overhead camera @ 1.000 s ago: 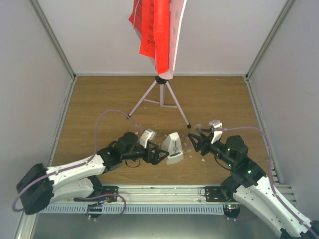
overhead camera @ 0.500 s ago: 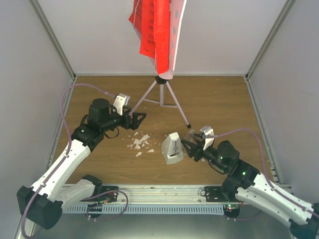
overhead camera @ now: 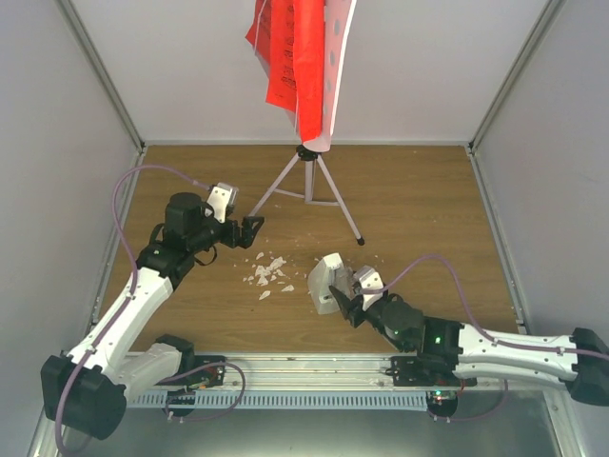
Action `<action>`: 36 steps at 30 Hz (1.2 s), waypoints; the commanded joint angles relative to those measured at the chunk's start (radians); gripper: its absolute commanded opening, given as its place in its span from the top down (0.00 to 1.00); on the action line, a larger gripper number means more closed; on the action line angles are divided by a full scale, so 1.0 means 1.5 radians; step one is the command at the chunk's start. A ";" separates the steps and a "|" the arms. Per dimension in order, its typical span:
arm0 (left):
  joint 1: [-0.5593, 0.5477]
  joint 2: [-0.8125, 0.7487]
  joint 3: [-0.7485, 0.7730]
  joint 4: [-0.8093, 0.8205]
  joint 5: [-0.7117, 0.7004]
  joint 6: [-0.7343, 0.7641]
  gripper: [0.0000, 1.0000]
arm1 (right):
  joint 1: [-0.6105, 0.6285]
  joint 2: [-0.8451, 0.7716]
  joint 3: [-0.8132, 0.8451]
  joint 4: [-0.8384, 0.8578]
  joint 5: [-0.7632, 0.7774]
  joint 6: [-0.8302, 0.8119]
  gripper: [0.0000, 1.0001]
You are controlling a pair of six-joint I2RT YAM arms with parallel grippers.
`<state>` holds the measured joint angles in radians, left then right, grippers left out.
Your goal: Pack up the instrument practice props
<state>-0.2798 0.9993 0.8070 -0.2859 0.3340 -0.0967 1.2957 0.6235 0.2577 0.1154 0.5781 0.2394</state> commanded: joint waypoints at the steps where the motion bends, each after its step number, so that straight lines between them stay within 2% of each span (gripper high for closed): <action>1: 0.005 -0.007 0.019 0.035 -0.005 0.053 0.01 | 0.009 -0.002 -0.020 0.101 0.101 -0.027 0.43; 10: 0.005 -0.003 0.000 0.042 -0.024 0.057 0.01 | 0.015 -0.023 -0.036 0.119 0.111 -0.011 0.43; 18: 0.006 0.008 -0.003 0.041 -0.024 0.059 0.01 | 0.032 0.036 -0.029 0.193 0.139 -0.040 0.43; 25: 0.006 0.012 -0.003 0.039 -0.032 0.057 0.01 | 0.036 0.085 -0.051 0.260 0.151 0.000 0.43; 36: 0.006 0.016 -0.001 0.037 -0.031 0.057 0.01 | 0.041 0.120 -0.057 0.283 0.157 0.000 0.43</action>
<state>-0.2783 1.0187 0.8097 -0.2794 0.2947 -0.0254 1.3464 0.7956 0.1822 0.4774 0.7673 0.2180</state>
